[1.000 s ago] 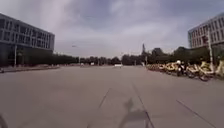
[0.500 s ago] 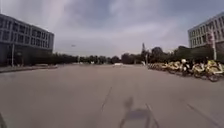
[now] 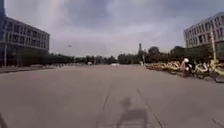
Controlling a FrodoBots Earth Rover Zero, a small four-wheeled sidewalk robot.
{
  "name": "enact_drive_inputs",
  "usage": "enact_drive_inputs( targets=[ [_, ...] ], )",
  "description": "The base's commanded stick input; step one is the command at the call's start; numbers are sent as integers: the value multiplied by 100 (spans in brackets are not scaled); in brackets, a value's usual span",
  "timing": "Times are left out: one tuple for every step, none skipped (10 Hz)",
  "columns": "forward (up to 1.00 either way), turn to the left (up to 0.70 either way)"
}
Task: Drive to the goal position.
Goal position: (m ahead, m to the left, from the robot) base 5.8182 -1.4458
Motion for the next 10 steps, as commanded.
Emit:
enact_drive_inputs(
  targets=[
    [100, 0],
    [100, 0],
    [100, 0],
    [100, 0],
    [100, 0],
    [100, 0],
    [100, 0],
    [100, 0],
    [100, 0],
    [100, 0]
  ],
)
